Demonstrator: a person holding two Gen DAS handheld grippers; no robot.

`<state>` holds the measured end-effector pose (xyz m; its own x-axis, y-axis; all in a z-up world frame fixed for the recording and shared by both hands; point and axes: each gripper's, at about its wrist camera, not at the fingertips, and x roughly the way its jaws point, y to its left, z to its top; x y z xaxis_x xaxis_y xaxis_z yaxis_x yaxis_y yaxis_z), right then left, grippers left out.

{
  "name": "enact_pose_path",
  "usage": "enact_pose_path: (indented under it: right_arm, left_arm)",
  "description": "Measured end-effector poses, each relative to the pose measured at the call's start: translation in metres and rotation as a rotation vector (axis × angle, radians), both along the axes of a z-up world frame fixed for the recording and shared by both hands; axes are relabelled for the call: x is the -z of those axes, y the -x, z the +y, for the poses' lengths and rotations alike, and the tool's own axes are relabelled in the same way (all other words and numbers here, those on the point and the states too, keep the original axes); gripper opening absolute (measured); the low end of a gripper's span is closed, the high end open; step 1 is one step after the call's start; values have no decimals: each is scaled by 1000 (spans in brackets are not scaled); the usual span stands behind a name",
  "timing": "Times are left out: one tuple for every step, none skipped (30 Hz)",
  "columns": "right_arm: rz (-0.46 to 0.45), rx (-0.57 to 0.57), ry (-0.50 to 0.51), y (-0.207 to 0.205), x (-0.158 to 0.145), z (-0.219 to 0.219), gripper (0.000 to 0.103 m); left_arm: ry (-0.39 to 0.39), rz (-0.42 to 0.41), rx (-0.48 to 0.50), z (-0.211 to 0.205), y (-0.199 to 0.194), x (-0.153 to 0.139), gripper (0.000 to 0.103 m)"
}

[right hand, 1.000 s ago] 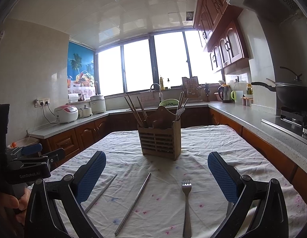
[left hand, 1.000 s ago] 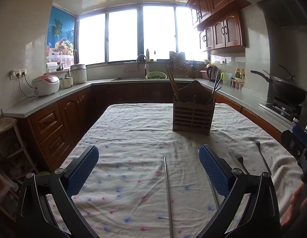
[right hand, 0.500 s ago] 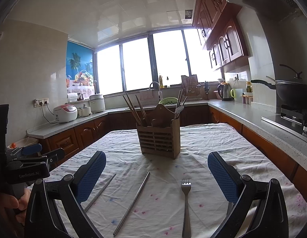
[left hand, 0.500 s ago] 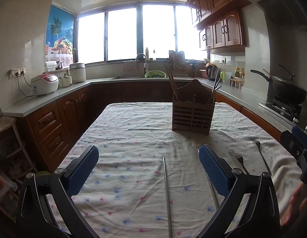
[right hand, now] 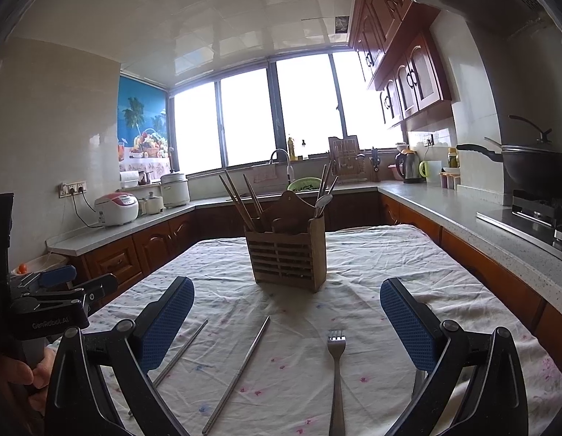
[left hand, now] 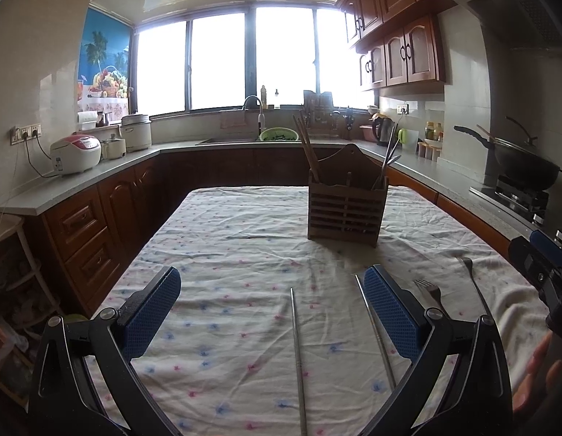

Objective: Organize utensils

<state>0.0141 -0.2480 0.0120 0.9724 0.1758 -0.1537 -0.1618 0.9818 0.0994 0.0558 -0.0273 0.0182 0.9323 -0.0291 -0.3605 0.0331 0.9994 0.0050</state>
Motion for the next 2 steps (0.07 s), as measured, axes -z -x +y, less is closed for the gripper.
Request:
enact_pose_path:
  right_arm:
    - [2, 1, -1, 0, 1, 0, 103]
    - [5, 3, -1, 0, 1, 0, 103]
  left_arm:
    - [2, 1, 2, 0, -1, 0, 103]
    - [3, 3, 4, -1, -2, 0, 103]
